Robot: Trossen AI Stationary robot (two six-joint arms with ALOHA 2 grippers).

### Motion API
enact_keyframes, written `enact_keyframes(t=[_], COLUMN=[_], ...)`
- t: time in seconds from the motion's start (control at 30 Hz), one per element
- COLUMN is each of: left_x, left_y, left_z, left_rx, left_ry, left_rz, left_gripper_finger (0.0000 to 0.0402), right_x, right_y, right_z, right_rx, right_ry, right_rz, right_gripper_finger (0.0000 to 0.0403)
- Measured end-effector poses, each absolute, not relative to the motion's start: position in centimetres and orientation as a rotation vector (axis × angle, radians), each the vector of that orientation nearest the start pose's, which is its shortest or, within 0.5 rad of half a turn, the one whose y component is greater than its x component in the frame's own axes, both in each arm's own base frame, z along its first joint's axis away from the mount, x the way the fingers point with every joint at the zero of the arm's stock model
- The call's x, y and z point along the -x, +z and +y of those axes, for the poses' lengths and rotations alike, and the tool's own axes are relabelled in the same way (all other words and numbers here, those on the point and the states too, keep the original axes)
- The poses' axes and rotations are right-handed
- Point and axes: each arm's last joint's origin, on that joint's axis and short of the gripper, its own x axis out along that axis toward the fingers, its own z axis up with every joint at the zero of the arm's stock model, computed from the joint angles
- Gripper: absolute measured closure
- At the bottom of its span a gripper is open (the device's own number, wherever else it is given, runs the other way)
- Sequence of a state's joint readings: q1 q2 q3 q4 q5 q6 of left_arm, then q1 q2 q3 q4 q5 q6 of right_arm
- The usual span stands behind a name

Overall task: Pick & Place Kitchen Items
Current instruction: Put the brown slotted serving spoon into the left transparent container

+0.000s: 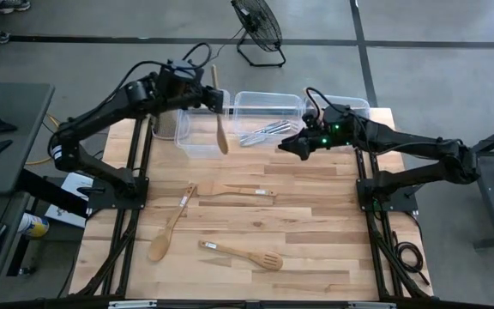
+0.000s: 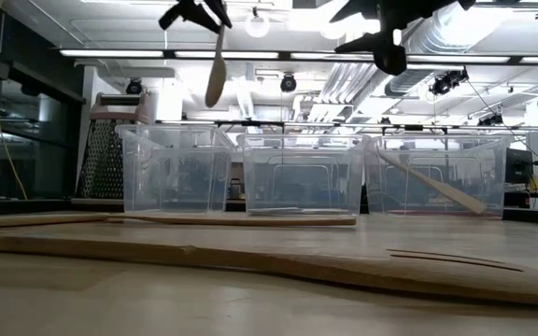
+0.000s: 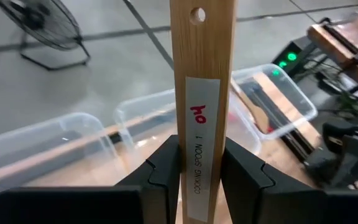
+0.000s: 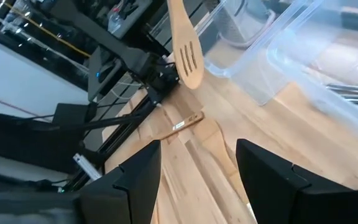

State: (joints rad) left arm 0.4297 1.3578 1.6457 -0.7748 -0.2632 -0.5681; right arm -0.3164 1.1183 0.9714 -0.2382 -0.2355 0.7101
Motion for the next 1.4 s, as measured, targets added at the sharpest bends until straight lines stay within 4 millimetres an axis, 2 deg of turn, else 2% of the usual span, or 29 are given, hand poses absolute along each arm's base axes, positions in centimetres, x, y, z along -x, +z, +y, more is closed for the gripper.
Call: enact_keyframes(t=[0.23,0.37,0.47,0.8,1.07,1.27,1.4], left_x=[-22.7,-22.4,-23.0,-26.1,-27.7,-28.5,-28.7], left_y=[45.6,45.2,44.6,40.1,36.8,35.0,33.4], left_z=[11.7,11.9,12.3,15.1,18.0,19.8,20.9], left_rx=[0.479,0.429,0.391,0.344,0.320,0.371,0.424], left_ry=[0.958,1.038,1.081,1.133,1.111,1.078,1.096], left_rz=[0.300,0.340,0.384,0.644,0.823,0.874,0.925], left_gripper_finger=[0.0316,0.0316,0.0316,0.0313,0.0310,0.0310,0.0310], right_x=[-23.4,-23.4,-23.4,-23.4,-22.7,-21.1,-19.6], right_y=[32.8,32.8,32.8,32.7,31.4,30.7,31.1], right_z=[-7.1,-7.1,-7.1,-7.4,-7.5,-7.6,-8.4], right_rx=[-0.790,-0.795,-0.810,-0.789,-0.765,-0.760,-0.751], right_ry=[-0.261,-0.266,-0.269,-0.350,-0.513,-0.630,-0.691], right_rz=[0.312,0.310,0.308,0.293,0.402,0.506,0.496], right_gripper_finger=[0.0202,0.0202,0.0202,0.0202,0.0202,0.0202,0.0202])
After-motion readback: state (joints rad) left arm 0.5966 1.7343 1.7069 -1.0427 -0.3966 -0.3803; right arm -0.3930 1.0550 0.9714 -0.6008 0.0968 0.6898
